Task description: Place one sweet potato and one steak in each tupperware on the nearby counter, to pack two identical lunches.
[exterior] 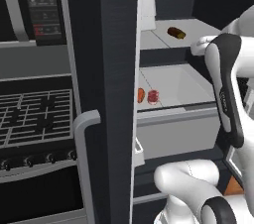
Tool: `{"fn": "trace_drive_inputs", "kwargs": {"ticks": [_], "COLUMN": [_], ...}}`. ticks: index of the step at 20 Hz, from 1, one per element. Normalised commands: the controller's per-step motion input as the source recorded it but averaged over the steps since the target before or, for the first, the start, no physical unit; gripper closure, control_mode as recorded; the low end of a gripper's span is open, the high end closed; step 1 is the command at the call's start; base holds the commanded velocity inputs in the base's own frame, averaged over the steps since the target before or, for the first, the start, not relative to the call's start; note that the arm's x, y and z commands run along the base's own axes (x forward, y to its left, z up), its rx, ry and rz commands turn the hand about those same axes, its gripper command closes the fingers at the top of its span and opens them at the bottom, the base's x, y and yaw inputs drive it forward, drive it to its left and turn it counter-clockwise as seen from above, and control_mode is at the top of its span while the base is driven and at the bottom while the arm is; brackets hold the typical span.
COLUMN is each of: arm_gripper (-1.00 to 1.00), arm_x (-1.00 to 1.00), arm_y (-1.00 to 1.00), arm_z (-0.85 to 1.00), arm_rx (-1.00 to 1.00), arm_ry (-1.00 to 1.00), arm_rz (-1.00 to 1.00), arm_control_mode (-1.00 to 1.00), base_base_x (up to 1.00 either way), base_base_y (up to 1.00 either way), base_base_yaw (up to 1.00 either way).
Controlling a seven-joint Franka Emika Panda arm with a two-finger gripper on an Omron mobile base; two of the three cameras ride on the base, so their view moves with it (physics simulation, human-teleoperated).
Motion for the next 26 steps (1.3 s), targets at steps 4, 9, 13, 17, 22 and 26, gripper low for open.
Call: {"fn": "trace_drive_inputs", "kwargs": {"ticks": [4,9,13,17,22,26], "arm_gripper": [-1.0,-1.0,-1.0,-1.0,-1.0,-1.0], "arm_x": [0.59,0.58,0.75,0.87,0.77,0.67], "arm_y": [-0.2,-0.25,-0.1,0.0,0.0,-0.07], "arm_z": [0.0,0.0,0.0,0.0,0.0,0.0], "arm_rx": [0.0,0.0,-0.01,0.0,0.0,0.0], "arm_ry": [0.0,0.0,0.0,0.0,0.0,0.0], "arm_rz": [0.0,0.0,0.0,0.0,0.0,0.0], "arm_control_mode": [-1.0,-1.0,-1.0,-1.0,-1.0,-1.0], "base_base_x": [0.0,0.0,0.0,0.0,0.0,0.0], "base_base_y": [0.0,0.0,0.0,0.0,0.0,0.0], "base_base_yaw": [0.0,0.0,0.0,0.0,0.0,0.0]}}
